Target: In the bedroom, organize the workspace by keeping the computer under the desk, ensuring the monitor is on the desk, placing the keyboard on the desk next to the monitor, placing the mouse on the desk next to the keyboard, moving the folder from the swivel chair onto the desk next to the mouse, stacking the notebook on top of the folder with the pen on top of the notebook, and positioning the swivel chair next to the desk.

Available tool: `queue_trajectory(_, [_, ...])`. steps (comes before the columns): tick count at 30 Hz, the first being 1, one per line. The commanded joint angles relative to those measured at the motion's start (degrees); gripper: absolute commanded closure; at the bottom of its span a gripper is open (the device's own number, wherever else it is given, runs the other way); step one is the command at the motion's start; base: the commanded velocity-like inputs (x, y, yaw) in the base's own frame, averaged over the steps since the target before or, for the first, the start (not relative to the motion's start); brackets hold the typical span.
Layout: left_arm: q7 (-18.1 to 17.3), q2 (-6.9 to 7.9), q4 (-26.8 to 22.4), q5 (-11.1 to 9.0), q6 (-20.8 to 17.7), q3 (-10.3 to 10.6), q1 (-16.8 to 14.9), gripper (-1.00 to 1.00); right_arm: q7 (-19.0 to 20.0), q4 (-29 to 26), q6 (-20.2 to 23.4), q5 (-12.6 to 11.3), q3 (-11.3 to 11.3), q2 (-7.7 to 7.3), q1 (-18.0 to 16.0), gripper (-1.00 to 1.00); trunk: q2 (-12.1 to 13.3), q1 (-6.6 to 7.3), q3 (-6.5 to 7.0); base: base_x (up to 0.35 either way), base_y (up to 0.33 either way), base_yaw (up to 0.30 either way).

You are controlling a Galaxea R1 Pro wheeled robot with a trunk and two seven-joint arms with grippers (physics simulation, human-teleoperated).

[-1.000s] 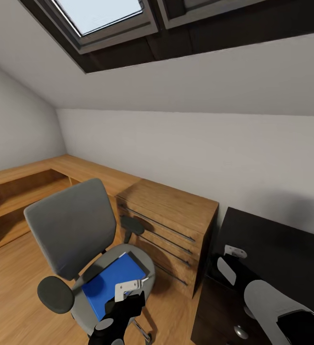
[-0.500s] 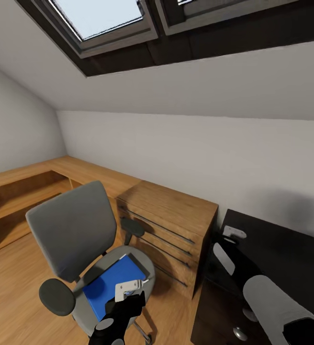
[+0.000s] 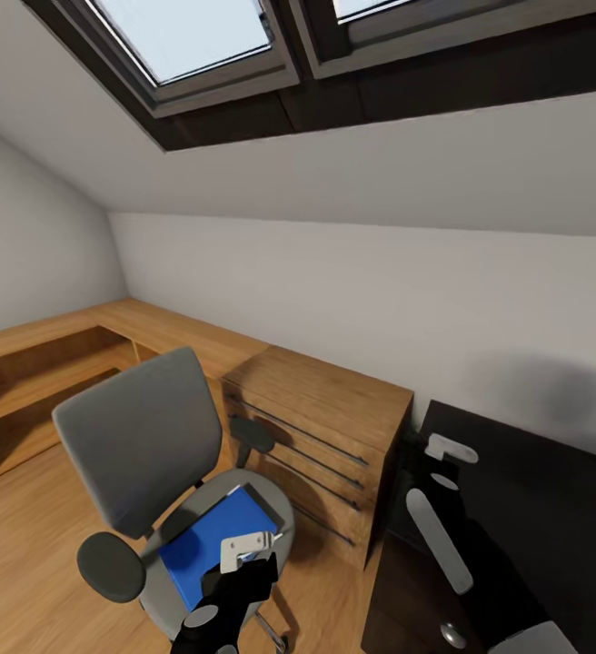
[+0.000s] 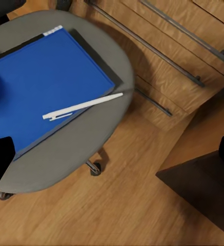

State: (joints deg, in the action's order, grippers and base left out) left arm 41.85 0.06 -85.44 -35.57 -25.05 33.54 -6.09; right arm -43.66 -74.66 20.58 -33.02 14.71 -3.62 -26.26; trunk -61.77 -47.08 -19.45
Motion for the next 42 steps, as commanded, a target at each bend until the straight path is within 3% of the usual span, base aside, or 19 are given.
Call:
queue_trajectory(1, [0.96,0.02,-0.08,-0.27,-0.17,1.11,-0.06,-1.0,-0.54,-0.42,0.09,-0.46,0.15,-0.07,0.12,1.0,0.37,0.22,0.11,0.0,0.0,0.0])
queue_trajectory(5, [3.6,0.02,-0.08,-0.26,-0.17,2.59,-0.06,-1.0,-0.55,-0.62,-0.31,-0.53,0.16,0.11,0.22,1.0,1.97,1.1,0.83,0.0,0.0,0.0])
queue_trajectory(15, [4.77,0.02,-0.08,-0.29,-0.17,2.94,-0.06,-1.0,-0.58,-0.57,-0.76,-0.5,0.1,0.52,0.24,1.0,5.98,3.29,2.63,0.0,0.0,0.0])
queue_trajectory(19, [4.8,0.11,-0.08,-0.29,0.09,2.93,-0.06,-1.0,-0.55,-0.54,-0.81,-0.47,-0.03,0.46,0.24,1.0,7.58,4.17,3.34,-0.317,0.0,-0.262])
queue_trajectory(27, [4.49,0.2,-0.08,-0.36,5.23,2.93,-0.06,-1.0,-0.55,-0.57,-0.84,-0.47,-0.12,0.46,0.24,1.0,10.79,5.93,4.78,-0.342,0.0,-0.293])
queue_trajectory(42, [4.47,0.2,-0.08,-0.37,5.63,2.93,-0.06,-1.0,-0.55,-0.57,-1.94,-0.47,-0.12,0.37,0.24,1.0,16.81,9.22,7.47,-0.345,-0.012,-0.294])
